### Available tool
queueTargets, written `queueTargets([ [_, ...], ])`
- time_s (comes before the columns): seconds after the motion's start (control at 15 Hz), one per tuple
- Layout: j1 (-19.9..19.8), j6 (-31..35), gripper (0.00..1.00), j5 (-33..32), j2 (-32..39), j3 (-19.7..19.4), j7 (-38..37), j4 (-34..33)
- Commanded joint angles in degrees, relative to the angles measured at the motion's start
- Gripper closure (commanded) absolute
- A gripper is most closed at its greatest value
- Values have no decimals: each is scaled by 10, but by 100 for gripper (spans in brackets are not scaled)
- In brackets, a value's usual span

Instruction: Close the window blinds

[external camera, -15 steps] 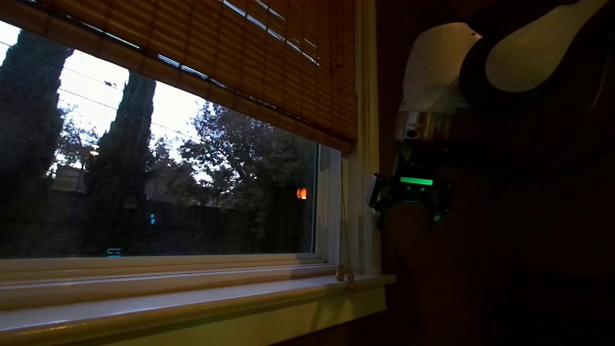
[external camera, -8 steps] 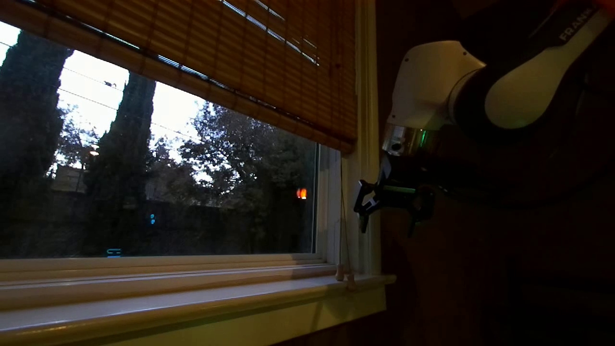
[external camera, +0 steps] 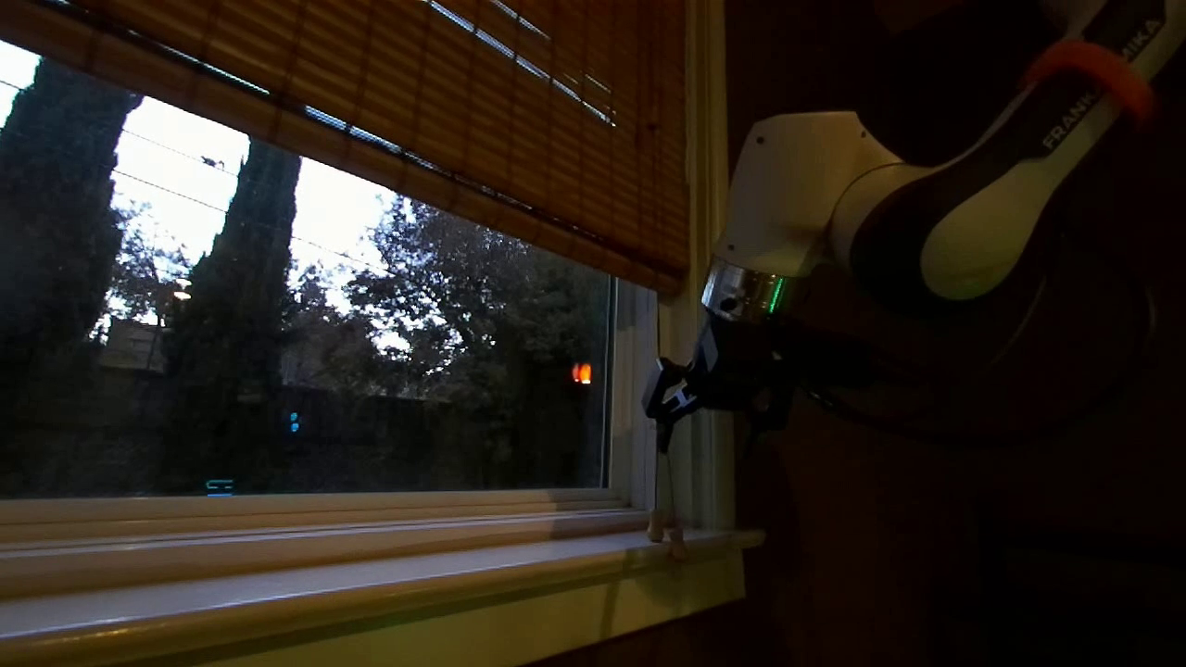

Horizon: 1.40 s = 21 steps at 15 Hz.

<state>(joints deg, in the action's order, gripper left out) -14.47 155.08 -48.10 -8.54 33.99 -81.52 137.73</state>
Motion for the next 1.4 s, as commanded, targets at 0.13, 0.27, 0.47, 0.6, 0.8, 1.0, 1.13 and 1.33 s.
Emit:
queueTargets([
  [0.13,-13,4,32,-97,60,15,-65,-49],
  [0.27,-9,0,48,-111,74,14,-72,-60],
  [0.47,-6,-2,69,-131,88,13,-78,-72],
  [0.6,-4,-3,83,-136,96,12,-79,-78],
  [0.8,-2,-4,96,-143,105,11,-81,-86],
  [1.0,2,2,100,-135,112,12,-80,-94],
  [1.13,6,16,96,-124,118,17,-80,-104],
  [1.33,20,50,98,-111,131,32,-72,-132],
])
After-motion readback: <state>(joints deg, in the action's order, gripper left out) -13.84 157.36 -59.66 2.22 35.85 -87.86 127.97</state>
